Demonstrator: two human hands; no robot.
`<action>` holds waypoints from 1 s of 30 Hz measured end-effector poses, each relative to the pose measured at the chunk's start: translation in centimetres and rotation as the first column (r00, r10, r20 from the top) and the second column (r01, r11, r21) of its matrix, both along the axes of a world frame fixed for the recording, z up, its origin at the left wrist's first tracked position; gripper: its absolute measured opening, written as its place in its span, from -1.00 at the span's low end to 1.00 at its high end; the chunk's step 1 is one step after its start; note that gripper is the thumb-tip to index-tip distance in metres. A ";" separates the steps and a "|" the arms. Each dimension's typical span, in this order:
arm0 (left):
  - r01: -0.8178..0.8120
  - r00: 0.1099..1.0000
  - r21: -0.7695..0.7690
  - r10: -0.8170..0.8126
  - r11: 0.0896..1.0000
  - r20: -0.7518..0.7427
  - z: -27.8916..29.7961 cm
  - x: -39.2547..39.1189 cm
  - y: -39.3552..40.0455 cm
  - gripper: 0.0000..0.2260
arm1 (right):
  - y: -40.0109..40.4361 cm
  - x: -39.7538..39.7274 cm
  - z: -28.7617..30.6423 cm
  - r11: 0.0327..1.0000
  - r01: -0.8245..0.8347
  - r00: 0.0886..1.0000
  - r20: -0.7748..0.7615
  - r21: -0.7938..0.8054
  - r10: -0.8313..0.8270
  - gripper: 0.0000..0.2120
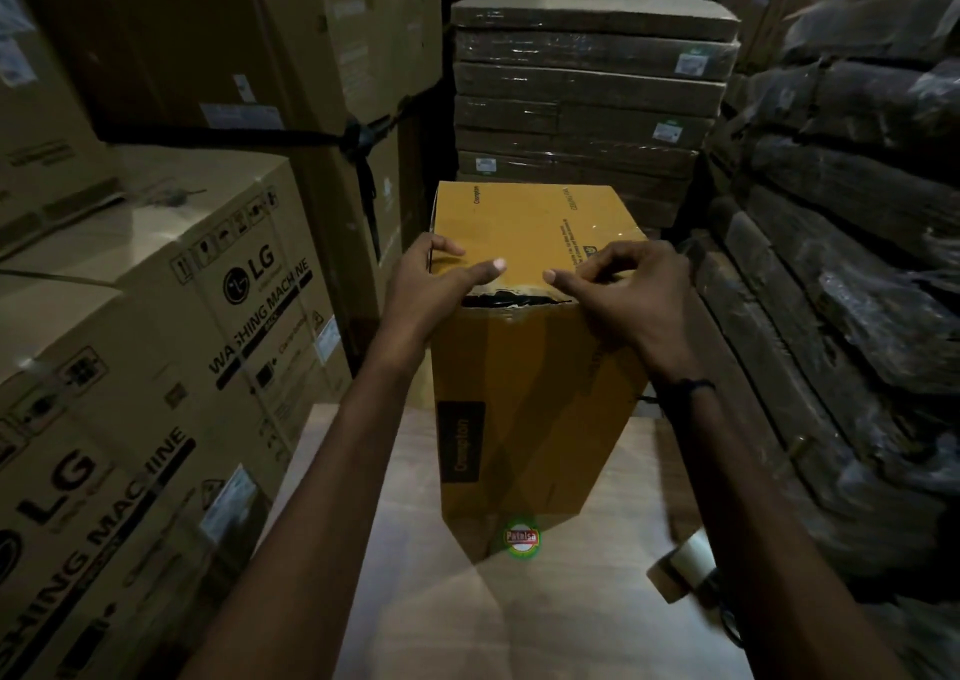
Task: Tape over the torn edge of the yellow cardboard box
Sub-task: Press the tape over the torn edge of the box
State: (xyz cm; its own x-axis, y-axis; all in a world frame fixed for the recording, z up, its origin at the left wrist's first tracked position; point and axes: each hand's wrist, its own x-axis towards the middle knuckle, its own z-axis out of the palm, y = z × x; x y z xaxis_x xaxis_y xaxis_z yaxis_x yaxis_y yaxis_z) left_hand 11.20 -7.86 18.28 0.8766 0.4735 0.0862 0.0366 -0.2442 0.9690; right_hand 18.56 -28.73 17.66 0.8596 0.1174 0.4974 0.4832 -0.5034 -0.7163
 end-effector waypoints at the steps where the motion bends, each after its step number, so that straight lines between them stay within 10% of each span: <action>1: 0.004 0.999 -0.009 -0.005 1.000 -0.041 0.0 0.5 -0.2 -0.49 | 0.5 -0.1 0.1 1.000 -0.005 1.000 0.006 -0.029 0.005 -0.63; 30: 0.115 0.993 -0.030 -0.115 0.993 0.019 -1.4 0.9 1.4 -0.73 | -0.2 0.6 -0.2 0.999 0.025 0.999 0.044 0.034 -0.026 -0.87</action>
